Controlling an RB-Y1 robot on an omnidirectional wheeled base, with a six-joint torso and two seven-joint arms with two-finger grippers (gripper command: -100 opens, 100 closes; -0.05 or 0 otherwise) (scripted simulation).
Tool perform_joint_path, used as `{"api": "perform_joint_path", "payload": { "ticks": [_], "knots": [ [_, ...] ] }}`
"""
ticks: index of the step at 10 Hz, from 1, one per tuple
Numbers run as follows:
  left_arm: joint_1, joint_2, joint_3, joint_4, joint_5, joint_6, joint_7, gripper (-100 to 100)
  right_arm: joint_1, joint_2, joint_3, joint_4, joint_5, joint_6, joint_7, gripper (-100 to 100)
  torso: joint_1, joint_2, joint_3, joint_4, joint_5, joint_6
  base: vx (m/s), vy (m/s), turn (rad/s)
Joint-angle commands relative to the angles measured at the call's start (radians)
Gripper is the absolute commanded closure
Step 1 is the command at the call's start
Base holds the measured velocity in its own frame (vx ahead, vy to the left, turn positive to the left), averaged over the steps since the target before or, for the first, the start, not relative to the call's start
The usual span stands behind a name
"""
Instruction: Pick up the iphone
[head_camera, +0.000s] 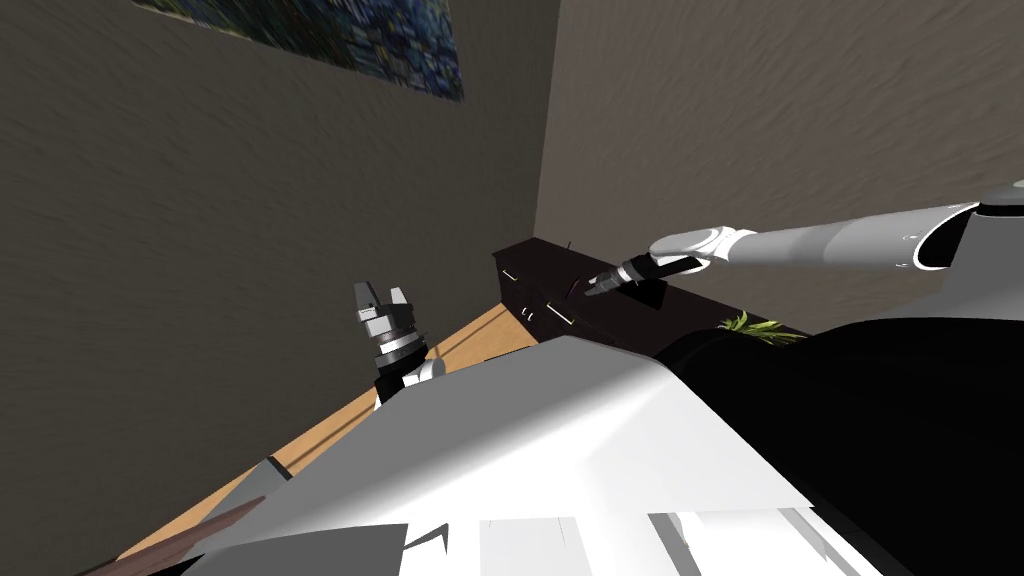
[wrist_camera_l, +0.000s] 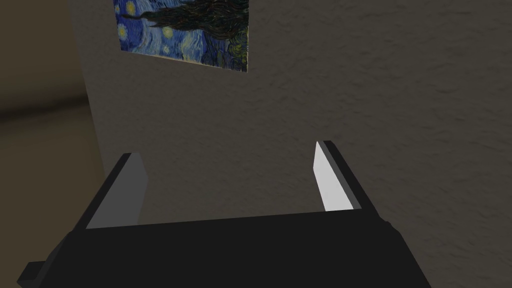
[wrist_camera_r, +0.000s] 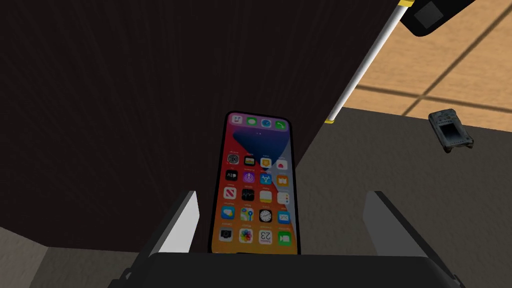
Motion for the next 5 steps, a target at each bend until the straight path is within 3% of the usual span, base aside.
{"api": "perform_joint_path", "payload": {
  "ticks": [1,2,3,5],
  "knots": [
    [0.0,0.0,0.0,0.0,0.0,0.0,0.0,0,-0.003,-0.046,0.002,0.015,0.011,-0.001,-0.008,-100,0.0,0.0,0.0,0.0,0.0,0.0,0.016,0.019,0.042],
    [0.0,0.0,0.0,0.0,0.0,0.0,0.0,0,-0.003,-0.043,0.002,0.015,0.021,-0.001,-0.008,-100,0.0,0.0,0.0,0.0,0.0,0.0,0.016,0.02,0.019],
    [0.0,0.0,0.0,0.0,0.0,0.0,0.0,0,0.003,-0.104,-0.002,0.041,0.02,-0.004,-0.016,-100,0.001,0.0,0.0,0.0,0.0,0.0,0.03,0.04,0.073],
    [0.0,0.0,0.0,0.0,0.0,0.0,0.0,0,0.005,-0.141,-0.004,0.051,0.024,-0.005,-0.019,-100,0.002,-0.001,-0.001,0.0,0.0,0.0,0.02,0.037,0.037]
  ]
}}
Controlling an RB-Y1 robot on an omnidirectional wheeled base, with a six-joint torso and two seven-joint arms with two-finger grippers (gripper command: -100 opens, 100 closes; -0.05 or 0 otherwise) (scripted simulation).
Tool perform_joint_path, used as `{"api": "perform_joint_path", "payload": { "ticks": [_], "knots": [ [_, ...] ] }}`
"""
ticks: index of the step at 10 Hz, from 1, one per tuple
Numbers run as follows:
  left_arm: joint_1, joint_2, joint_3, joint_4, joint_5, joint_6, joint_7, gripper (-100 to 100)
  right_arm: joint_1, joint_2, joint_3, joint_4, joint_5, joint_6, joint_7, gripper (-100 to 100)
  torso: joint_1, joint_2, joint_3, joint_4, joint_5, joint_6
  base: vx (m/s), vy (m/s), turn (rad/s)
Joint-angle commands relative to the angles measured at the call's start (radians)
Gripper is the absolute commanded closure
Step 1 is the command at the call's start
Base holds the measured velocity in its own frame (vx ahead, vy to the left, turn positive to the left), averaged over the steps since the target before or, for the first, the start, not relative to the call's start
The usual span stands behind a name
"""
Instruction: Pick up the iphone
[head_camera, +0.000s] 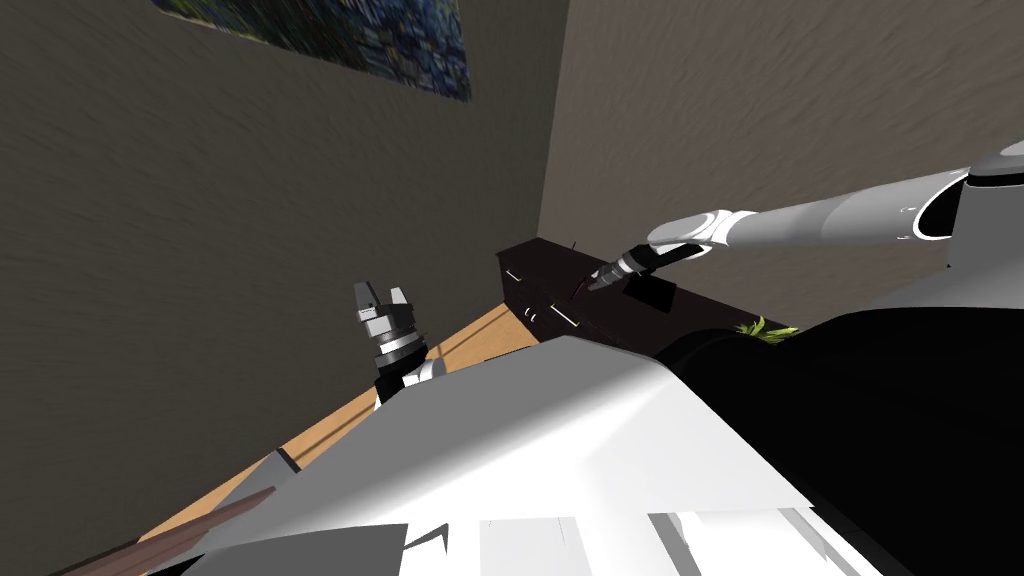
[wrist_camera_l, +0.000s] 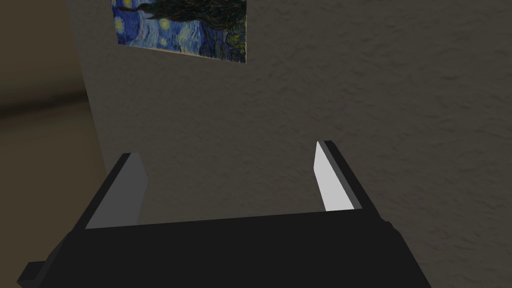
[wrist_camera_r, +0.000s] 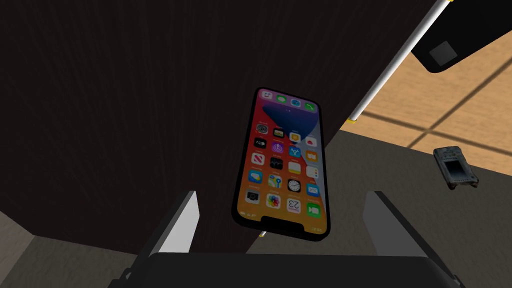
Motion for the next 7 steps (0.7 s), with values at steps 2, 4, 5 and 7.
{"api": "perform_joint_path", "payload": {
  "ticks": [2,4,5,7],
  "knots": [
    [0.0,0.0,0.0,0.0,0.0,0.0,0.0,0,0.01,-0.058,-0.006,0.017,0.007,-0.001,-0.009,-100,0.0,0.001,0.0,0.0,0.0,0.0,0.008,0.045,0.038],
    [0.0,0.0,0.0,0.0,0.0,0.0,0.0,0,0.001,-0.064,0.001,0.017,0.012,-0.003,-0.013,-100,0.002,0.001,0.0,0.0,0.0,0.0,0.005,0.044,0.027],
    [0.0,0.0,0.0,0.0,0.0,0.0,0.0,0,0.001,-0.066,0.002,0.017,0.013,-0.003,-0.014,0,0.0,0.001,0.001,0.0,0.0,0.0,0.001,0.005,-0.002],
    [0.0,0.0,0.0,0.0,0.0,0.0,0.0,0,0.02,-0.017,0.021,0.013,0.025,0.029,0.012,-100,-0.002,0.0,0.0,0.0,-0.001,0.0,0.043,0.027,0.108]
  ]
}}
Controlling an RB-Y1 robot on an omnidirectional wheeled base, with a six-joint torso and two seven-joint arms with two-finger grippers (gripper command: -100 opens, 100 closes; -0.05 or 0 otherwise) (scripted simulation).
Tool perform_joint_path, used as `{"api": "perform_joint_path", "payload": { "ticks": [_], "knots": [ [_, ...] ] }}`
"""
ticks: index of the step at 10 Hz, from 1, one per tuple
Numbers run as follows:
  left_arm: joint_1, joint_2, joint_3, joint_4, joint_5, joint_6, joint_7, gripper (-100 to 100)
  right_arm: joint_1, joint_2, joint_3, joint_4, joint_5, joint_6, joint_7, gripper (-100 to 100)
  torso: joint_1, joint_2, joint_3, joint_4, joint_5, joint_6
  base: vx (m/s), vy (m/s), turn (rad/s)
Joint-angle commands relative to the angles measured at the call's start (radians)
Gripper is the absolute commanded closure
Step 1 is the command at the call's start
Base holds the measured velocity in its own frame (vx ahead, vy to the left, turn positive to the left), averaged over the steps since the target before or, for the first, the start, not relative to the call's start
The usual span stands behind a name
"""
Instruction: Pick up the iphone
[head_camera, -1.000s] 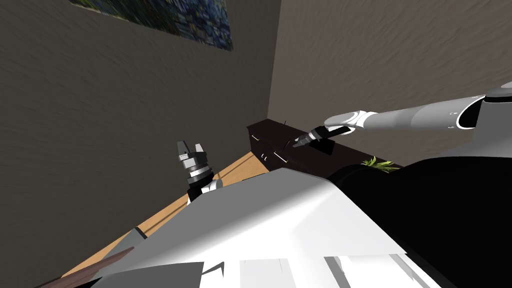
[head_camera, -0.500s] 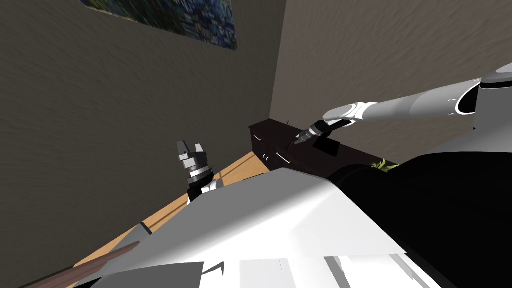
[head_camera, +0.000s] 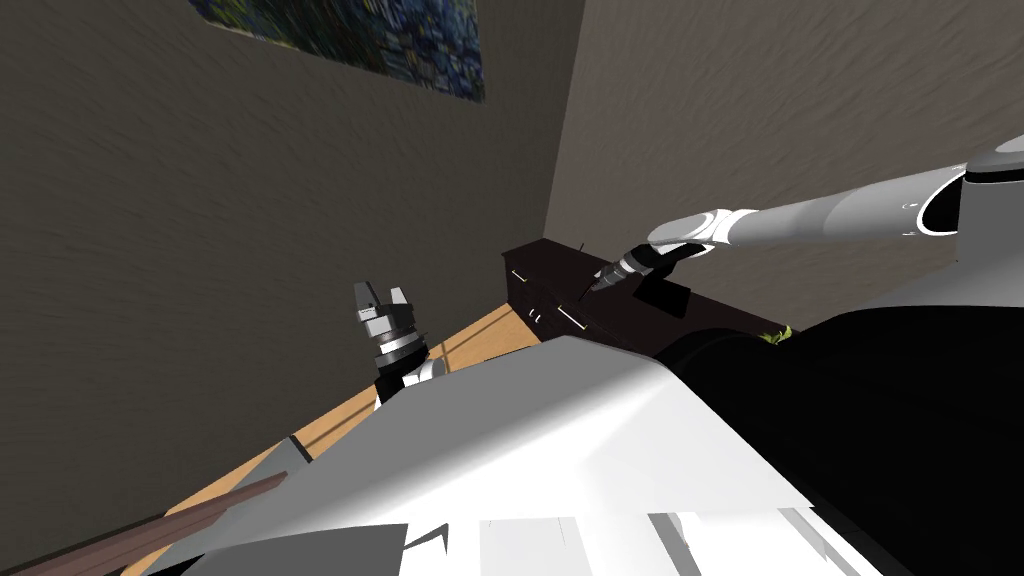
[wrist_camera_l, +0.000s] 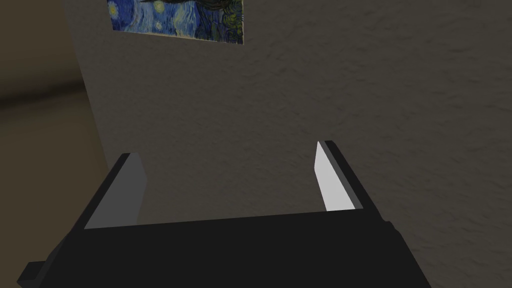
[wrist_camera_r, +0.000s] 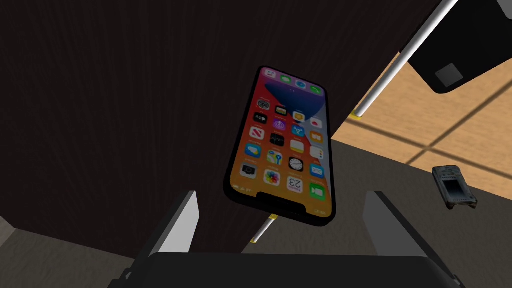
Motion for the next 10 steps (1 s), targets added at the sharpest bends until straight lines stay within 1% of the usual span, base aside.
{"api": "perform_joint_path", "payload": {
  "ticks": [1,2,3,4,8,9,10],
  "knots": [
    [0.0,0.0,0.0,0.0,0.0,0.0,0.0,0,0.045,0.003,-0.025,0.005,-0.013,0.015,0.016,-100,0.0,0.0,0.0,0.0,0.0,0.0,0.04,0.021,0.031],
    [0.0,0.0,0.0,0.0,0.0,0.0,0.0,0,0.045,0.003,-0.025,0.005,-0.013,0.015,0.016,-100,0.0,0.0,0.0,0.0,0.0,0.0,0.013,0.008,-0.013],
    [0.0,0.0,0.0,0.0,0.0,0.0,0.0,0,0.032,0.004,-0.015,0.003,-0.008,0.013,0.012,-100,-0.001,0.001,0.001,0.0,0.0,0.0,0.0,0.0,0.0],
    [0.0,0.0,0.0,0.0,0.0,0.0,0.0,0,0.034,0.004,-0.016,0.003,-0.009,0.014,0.013,100,-0.001,0.002,0.001,0.001,0.0,0.0,0.0,0.0,0.0],
    [0.0,0.0,0.0,0.0,0.0,0.0,0.0,0,0.034,0.003,-0.017,0.002,-0.008,0.013,0.015,100,-0.002,0.003,0.001,0.001,-0.001,0.001,0.0,0.0,0.0],
    [0.0,0.0,0.0,0.0,0.0,0.0,0.0,0,0.034,0.003,-0.017,0.002,-0.008,0.013,0.015,0,-0.002,0.003,0.002,0.001,-0.001,0.001,0.0,0.0,0.0],
    [0.0,0.0,0.0,0.0,0.0,0.0,0.0,0,0.033,-0.027,-0.037,0.008,-0.021,-0.005,0.0,100,-0.002,0.003,0.002,0.001,-0.001,0.001,-0.034,-0.031,-0.102]
  ]
}}
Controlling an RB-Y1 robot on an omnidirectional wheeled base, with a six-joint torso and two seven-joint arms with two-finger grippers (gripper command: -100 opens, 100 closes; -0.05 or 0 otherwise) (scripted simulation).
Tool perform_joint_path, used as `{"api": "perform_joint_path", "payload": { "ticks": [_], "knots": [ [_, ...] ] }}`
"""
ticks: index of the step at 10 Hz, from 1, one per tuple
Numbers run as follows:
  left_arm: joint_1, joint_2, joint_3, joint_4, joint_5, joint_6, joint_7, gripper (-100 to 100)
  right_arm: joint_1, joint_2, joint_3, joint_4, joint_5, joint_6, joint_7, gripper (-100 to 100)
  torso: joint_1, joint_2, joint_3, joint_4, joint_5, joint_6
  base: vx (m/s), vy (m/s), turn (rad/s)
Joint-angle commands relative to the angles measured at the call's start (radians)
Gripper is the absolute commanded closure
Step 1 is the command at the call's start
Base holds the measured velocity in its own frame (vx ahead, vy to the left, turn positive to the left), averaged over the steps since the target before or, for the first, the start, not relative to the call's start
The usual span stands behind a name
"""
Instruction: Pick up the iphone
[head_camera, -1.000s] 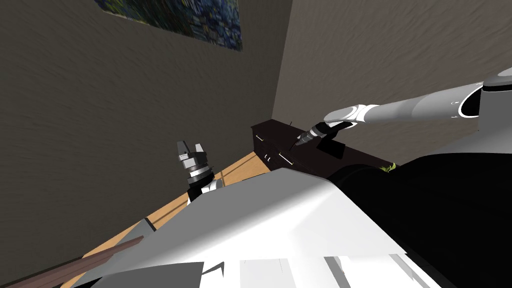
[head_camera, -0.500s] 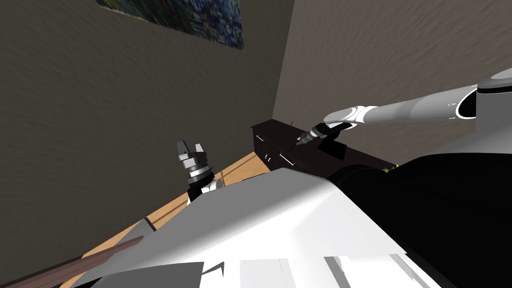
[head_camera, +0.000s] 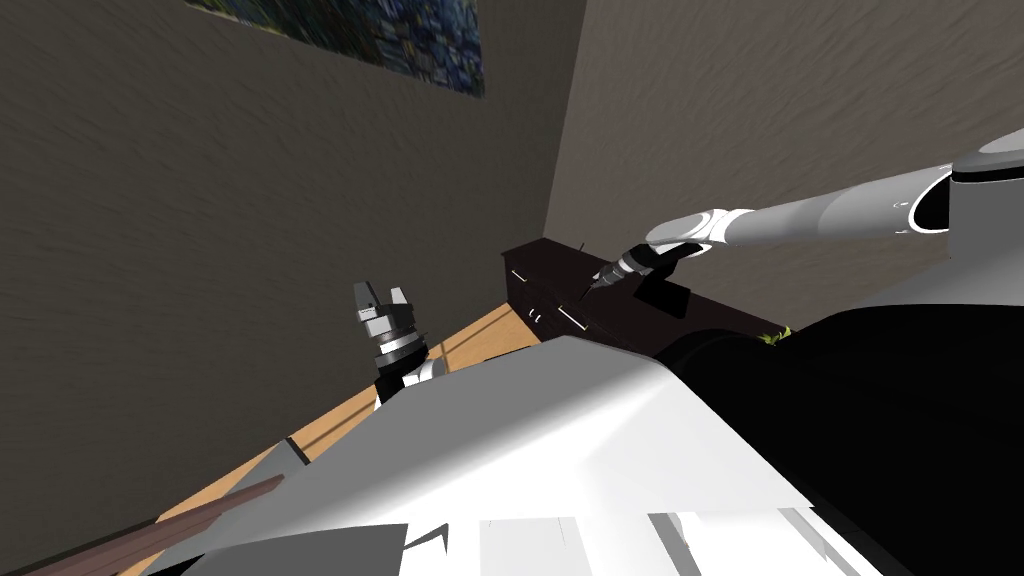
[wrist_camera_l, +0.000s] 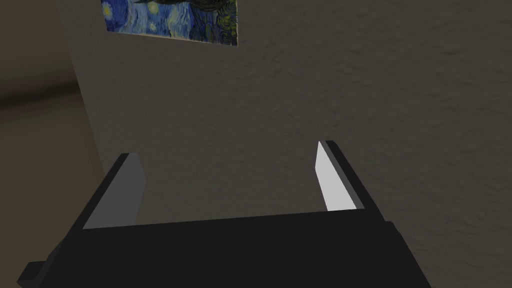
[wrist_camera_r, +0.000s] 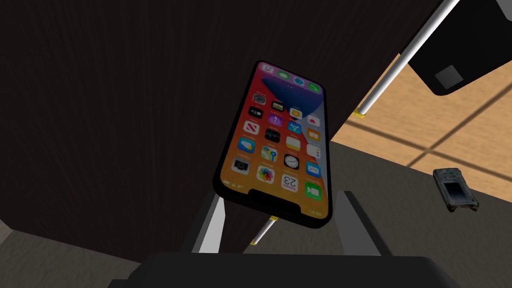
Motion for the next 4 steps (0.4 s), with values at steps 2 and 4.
{"api": "perform_joint_path", "payload": {
  "ticks": [2,4],
  "knots": [
    [0.0,0.0,0.0,0.0,0.0,0.0,0.0,0,-0.017,-0.029,-0.011,0.008,-0.008,-0.026,-0.019,100,0.0,0.002,0.001,0.001,0.0,0.001,-0.054,-0.027,-0.078],
    [0.0,0.0,0.0,0.0,0.0,0.0,0.0,0,0.005,-0.031,-0.027,0.016,-0.017,-0.026,-0.009,0,0.001,0.001,0.001,0.0,-0.001,0.001,-0.007,-0.004,0.001]
  ]
}}
